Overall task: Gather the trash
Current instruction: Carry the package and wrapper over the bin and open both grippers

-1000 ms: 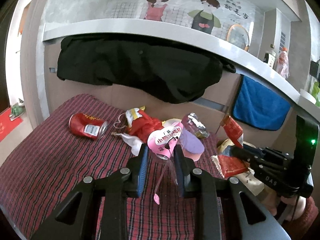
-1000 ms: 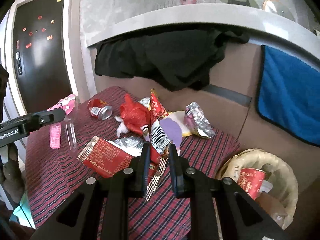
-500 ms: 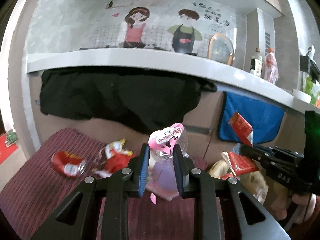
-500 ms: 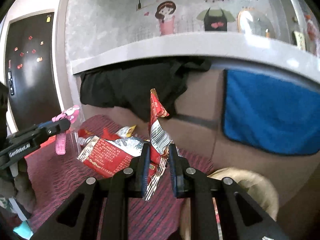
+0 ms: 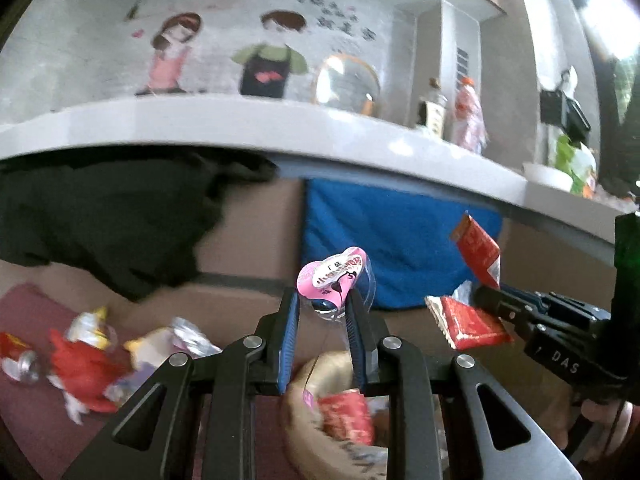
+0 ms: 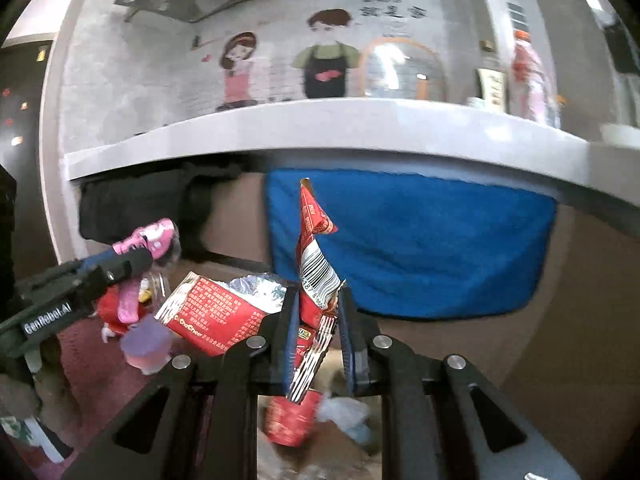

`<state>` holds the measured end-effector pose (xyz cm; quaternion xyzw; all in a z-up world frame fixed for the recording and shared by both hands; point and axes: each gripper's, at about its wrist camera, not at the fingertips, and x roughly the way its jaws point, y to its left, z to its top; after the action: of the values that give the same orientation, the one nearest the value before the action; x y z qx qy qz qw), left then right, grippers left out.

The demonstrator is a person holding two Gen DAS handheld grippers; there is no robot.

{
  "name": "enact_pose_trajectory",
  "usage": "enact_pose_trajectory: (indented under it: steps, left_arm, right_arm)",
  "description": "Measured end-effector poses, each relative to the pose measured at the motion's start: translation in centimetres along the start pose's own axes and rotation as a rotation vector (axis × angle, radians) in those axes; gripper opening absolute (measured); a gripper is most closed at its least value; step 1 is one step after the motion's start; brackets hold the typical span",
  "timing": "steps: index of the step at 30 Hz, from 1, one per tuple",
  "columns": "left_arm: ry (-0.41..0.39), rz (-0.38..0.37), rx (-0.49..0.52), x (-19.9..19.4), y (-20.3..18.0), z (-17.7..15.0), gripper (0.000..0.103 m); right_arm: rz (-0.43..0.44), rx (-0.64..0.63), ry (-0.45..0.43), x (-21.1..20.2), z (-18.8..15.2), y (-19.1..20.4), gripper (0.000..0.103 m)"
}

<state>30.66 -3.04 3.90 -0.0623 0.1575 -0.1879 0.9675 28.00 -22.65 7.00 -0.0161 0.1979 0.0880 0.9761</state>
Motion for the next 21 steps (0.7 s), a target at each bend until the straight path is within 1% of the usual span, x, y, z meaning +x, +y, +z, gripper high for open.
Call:
enact_pose_trajectory:
  steps: [2, 6, 12, 21]
  left_arm:
    - [0.023, -0.018, 0.012, 1.1, -1.4, -0.8, 0.024]
    - [0.056, -0.033, 0.033, 2.4, -3.1, -2.0, 0.024]
    - [0.075, -0.034, 0.038, 2.8, -3.5, -3.2, 0.024]
    - [0.087, -0.036, 0.029, 3.5, -3.5, -3.9, 0.024]
  right_arm:
    - [-0.016, 0.015, 0.009, 0.1, -0.6, -1.1, 0.017]
    - [-0.033, 0.043, 0.021, 0.1, -1.6, -2.6, 0.017]
    - [-0.034, 0.077, 0.034, 0.7, -2.7, -3.9, 0.018]
    - [-0.02, 0.082, 0.049, 1.6, -3.7, -3.8, 0.019]
